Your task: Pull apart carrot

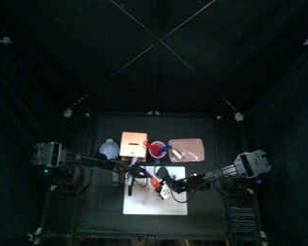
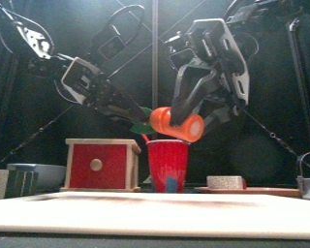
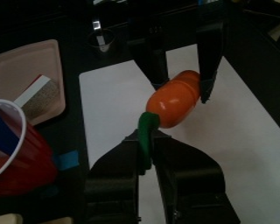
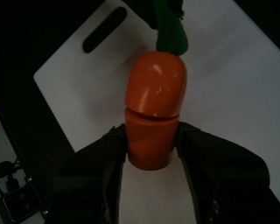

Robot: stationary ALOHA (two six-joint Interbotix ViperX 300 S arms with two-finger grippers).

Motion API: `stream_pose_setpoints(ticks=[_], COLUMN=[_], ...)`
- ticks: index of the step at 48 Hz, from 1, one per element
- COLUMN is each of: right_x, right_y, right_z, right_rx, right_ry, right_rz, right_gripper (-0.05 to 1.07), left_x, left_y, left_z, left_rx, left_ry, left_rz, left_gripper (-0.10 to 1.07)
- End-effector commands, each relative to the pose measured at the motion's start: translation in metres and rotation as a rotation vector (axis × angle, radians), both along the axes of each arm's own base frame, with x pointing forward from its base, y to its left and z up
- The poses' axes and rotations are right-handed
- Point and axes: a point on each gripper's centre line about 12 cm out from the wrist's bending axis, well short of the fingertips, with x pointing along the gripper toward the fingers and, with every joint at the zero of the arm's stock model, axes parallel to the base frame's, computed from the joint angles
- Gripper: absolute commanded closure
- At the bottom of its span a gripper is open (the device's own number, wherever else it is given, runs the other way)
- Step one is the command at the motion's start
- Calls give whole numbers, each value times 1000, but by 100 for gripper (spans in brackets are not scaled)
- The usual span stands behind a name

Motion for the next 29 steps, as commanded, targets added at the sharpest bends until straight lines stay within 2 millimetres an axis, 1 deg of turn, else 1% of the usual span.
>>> stream_pose_setpoints(ticks=[1,10,18,22,29], right_x=[4,4,1,0,-4], right_y=[-1,-1,0,1,1], right_z=[13,12,9,8,2], right_rx=[7,8,11,23,43], right_ry=[-38,-32,-24,-19,3], right_rz=[0,-5,-5,-10,-26], right_gripper=[53,56,68,72,73], left_x=[4,3,0,-3,-12], left_y=[0,0,1,3,5], left_z=[8,9,10,12,16], left_rx=[-3,0,7,6,11], left_ry=[-29,-27,-26,-30,-38], left_rz=[-3,0,4,10,17], left_gripper=[48,50,55,56,56])
